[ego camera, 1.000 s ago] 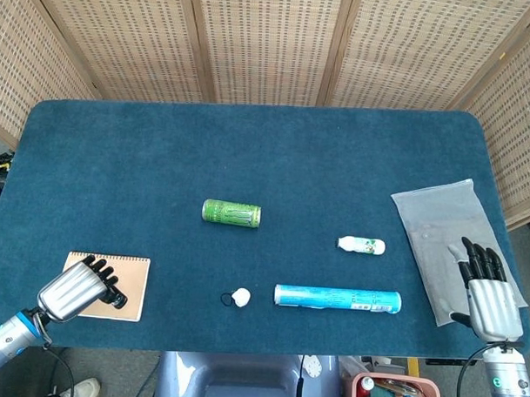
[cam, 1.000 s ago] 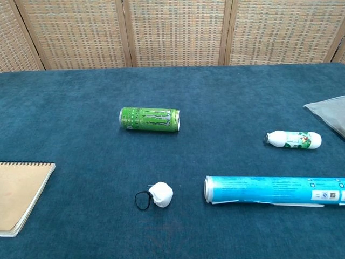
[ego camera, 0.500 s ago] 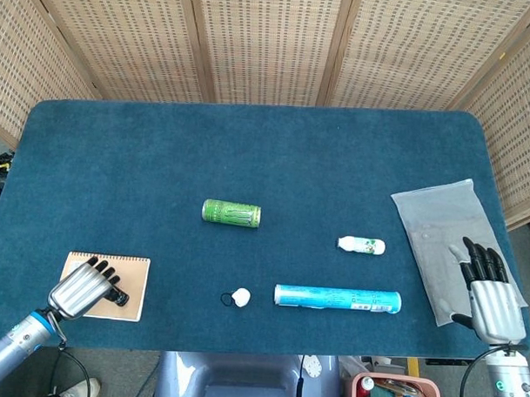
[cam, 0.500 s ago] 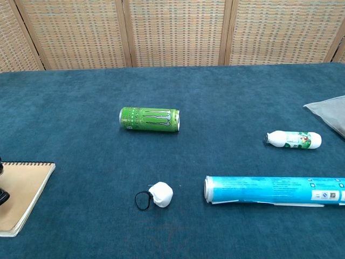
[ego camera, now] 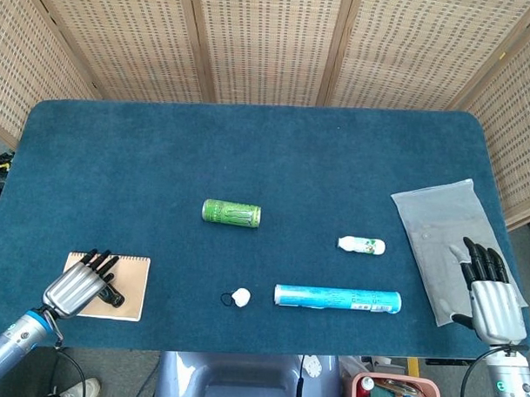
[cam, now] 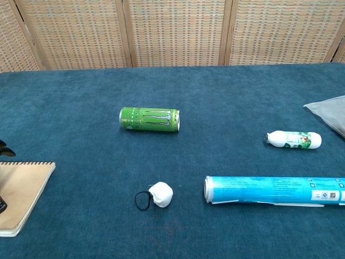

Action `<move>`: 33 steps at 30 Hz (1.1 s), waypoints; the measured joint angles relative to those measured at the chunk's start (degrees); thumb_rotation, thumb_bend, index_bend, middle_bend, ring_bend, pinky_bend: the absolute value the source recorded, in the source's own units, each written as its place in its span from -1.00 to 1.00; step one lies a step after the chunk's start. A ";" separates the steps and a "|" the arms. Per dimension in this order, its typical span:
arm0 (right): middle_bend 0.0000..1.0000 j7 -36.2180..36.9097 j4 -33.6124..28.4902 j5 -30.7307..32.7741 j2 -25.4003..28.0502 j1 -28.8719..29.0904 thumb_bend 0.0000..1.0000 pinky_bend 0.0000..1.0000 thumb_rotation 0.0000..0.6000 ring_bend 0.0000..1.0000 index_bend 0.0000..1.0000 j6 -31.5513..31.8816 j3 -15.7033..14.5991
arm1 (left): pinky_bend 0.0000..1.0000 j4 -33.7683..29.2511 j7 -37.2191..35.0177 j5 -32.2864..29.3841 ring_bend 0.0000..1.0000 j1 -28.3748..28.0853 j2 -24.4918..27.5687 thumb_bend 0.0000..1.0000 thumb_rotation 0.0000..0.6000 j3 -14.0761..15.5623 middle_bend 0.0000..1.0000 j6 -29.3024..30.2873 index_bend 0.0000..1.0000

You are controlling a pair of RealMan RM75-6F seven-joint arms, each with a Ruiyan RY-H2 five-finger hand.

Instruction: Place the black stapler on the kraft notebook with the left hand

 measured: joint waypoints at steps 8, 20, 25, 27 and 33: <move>-1.00 0.00 -0.10 -0.13 0.03 -0.11 -0.66 -1.00 1.00 -1.00 -1.00 0.25 0.04 | -0.79 -2.91 1.48 -1.05 -0.86 0.59 2.03 -0.13 1.00 -0.78 -0.81 -0.29 -0.47; -1.00 0.52 -0.31 -0.66 0.39 -0.31 -0.65 -1.00 1.00 -1.00 -1.00 0.76 0.08 | -0.97 -10.46 -2.03 -0.09 -0.95 2.95 8.53 -0.33 1.00 -2.99 -0.94 9.44 -0.70; -1.00 -0.19 -0.55 -1.45 0.31 -0.30 -0.66 -1.00 1.00 -1.00 -1.00 0.98 -0.19 | -1.00 -17.00 -5.71 -1.58 -1.00 6.87 11.18 -0.40 1.00 -5.11 -1.00 18.32 -0.87; -1.00 -0.60 -0.67 -1.79 0.24 -0.32 -0.66 -1.00 1.00 -1.00 -1.00 1.12 -0.31 | -1.00 -19.63 -7.43 -2.85 -1.00 9.20 11.69 -0.41 1.00 -5.95 -1.00 21.74 -0.89; -1.00 -1.18 -1.04 -2.14 0.17 -0.33 -0.65 -1.00 1.00 -1.00 -1.00 1.25 -0.43 | -1.00 -22.07 -9.63 -6.93 -1.00 15.58 9.45 -0.44 1.00 -7.11 -1.00 28.25 -0.93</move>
